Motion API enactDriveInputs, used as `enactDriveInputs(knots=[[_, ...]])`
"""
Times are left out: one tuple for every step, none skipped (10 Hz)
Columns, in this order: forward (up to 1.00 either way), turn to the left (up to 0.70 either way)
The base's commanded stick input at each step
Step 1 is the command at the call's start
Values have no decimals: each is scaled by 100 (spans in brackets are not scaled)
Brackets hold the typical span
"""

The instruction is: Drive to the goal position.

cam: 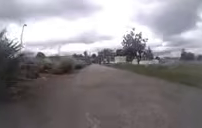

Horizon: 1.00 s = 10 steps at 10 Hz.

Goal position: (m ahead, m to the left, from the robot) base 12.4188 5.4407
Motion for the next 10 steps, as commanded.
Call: enactDriveInputs(knots=[[100, -11], [100, -4], [100, 0], [100, 0], [100, 0], [100, 0], [100, 0], [100, 0], [100, 0], [100, 0]])
